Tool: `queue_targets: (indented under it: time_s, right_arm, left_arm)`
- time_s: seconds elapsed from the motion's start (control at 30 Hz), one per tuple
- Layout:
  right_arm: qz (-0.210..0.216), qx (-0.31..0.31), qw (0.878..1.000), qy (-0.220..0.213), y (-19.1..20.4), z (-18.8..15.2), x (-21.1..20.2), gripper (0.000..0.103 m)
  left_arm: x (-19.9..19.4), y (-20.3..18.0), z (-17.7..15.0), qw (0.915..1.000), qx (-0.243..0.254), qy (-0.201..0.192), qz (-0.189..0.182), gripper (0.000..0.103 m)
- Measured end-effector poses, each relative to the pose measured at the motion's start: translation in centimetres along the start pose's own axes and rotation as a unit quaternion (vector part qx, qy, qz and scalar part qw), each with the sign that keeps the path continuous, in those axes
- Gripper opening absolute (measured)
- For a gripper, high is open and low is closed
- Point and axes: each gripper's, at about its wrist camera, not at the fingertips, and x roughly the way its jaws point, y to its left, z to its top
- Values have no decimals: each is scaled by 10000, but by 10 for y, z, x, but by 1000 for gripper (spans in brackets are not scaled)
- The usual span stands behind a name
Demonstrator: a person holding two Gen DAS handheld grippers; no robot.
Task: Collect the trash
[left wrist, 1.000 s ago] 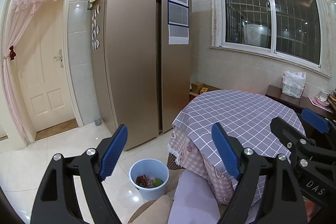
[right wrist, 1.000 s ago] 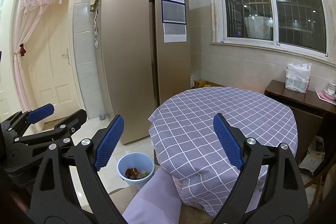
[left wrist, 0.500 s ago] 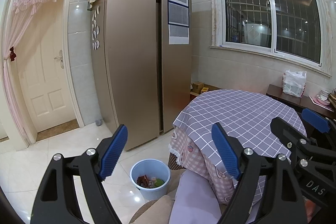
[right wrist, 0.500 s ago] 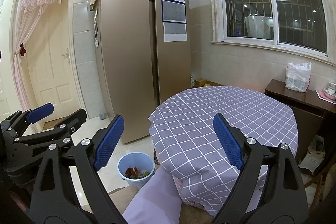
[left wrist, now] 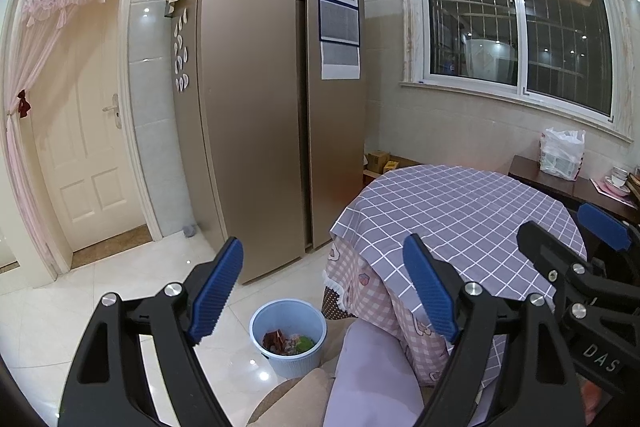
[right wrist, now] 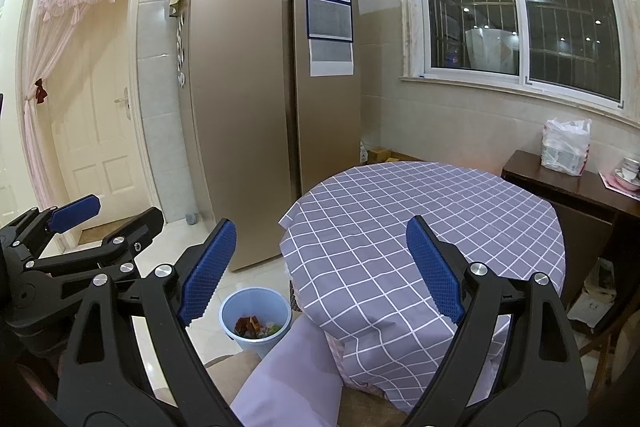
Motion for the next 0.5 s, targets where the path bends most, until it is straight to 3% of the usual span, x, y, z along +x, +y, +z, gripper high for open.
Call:
queue_targets:
  time_s: [0.5]
  right_arm:
    - [-14, -7, 10000, 16, 2, 0, 1, 86]
  left_arm:
    - [3, 1, -1, 10000, -12, -12, -23, 81]
